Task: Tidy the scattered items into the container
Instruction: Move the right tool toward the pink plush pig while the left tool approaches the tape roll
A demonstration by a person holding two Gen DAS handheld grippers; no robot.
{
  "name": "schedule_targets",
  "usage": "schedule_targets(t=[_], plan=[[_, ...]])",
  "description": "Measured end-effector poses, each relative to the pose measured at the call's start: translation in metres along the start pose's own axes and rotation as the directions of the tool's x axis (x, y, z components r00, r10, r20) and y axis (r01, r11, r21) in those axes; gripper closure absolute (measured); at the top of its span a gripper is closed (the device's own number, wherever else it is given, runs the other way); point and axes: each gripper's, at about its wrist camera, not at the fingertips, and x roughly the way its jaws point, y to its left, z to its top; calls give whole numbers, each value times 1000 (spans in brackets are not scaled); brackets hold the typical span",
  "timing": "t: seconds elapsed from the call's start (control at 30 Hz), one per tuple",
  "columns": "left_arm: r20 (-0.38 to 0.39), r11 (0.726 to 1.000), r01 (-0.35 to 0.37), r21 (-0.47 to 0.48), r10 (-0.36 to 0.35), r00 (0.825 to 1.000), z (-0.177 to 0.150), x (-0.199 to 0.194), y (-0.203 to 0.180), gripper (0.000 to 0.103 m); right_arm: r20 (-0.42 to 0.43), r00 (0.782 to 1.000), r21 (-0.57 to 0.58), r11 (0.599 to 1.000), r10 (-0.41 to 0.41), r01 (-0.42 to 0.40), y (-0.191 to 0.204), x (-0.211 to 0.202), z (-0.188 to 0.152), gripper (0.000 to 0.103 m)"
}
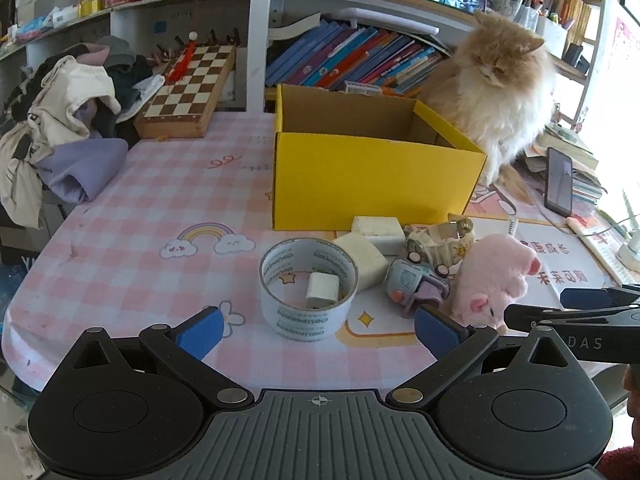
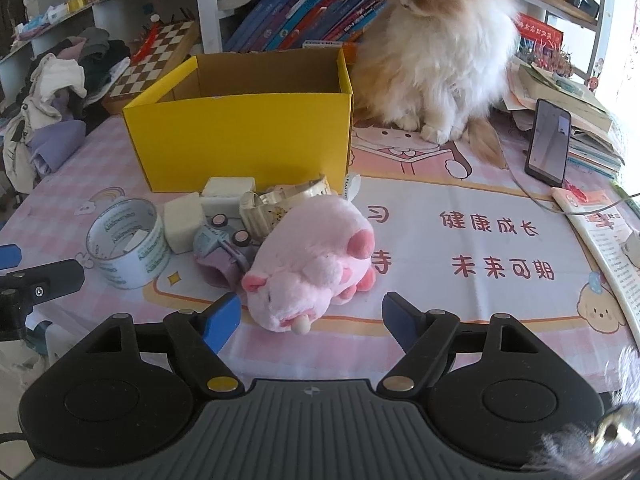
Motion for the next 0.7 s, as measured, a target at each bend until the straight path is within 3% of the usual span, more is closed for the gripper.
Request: schedule_targets(t=[0.7], plan=[[-65,998,-63,15,64,996,12,48,-3,1,-65,998,-2,1000,20,-20,-12,40,25,19]])
